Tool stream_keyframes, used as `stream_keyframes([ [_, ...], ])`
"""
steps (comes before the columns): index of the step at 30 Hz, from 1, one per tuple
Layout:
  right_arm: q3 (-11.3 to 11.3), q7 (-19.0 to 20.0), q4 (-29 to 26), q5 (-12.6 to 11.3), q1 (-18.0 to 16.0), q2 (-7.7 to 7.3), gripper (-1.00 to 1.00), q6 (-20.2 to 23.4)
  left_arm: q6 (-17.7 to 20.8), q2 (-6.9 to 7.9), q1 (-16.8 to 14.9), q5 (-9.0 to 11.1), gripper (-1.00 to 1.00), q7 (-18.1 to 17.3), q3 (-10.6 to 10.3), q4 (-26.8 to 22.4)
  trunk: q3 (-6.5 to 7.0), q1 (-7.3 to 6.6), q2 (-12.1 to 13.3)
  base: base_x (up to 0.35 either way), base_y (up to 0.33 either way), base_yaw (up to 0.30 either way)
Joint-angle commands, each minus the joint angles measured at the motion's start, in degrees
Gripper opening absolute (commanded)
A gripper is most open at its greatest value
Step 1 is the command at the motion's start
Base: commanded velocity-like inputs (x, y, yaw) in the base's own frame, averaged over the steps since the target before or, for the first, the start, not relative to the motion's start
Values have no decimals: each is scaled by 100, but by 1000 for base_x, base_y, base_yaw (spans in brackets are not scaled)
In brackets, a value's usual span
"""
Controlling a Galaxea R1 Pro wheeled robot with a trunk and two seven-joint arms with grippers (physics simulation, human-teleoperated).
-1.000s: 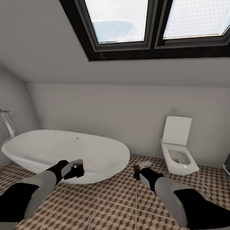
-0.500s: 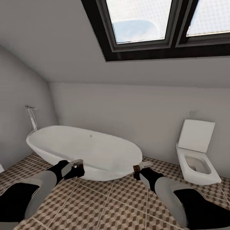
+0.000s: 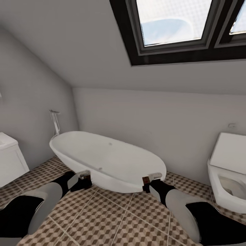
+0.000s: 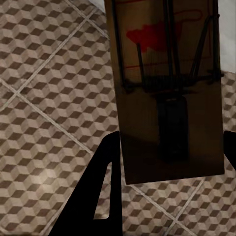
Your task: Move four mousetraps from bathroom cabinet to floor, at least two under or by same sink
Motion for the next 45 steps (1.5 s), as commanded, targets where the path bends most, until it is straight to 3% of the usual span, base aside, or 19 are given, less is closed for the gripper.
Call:
stream_keyframes([
  [1, 31, -9, 0, 31, -6, 2, -100, 34, 35, -5, -2, 44, -100, 30, -47, -14, -9, 2, -7, 0, 0, 288],
  [45, 29, 11, 0, 31, -6, 2, -100, 34, 48, -32, -2, 44, -100, 37, -46, -15, -9, 2, -7, 0, 0, 288],
])
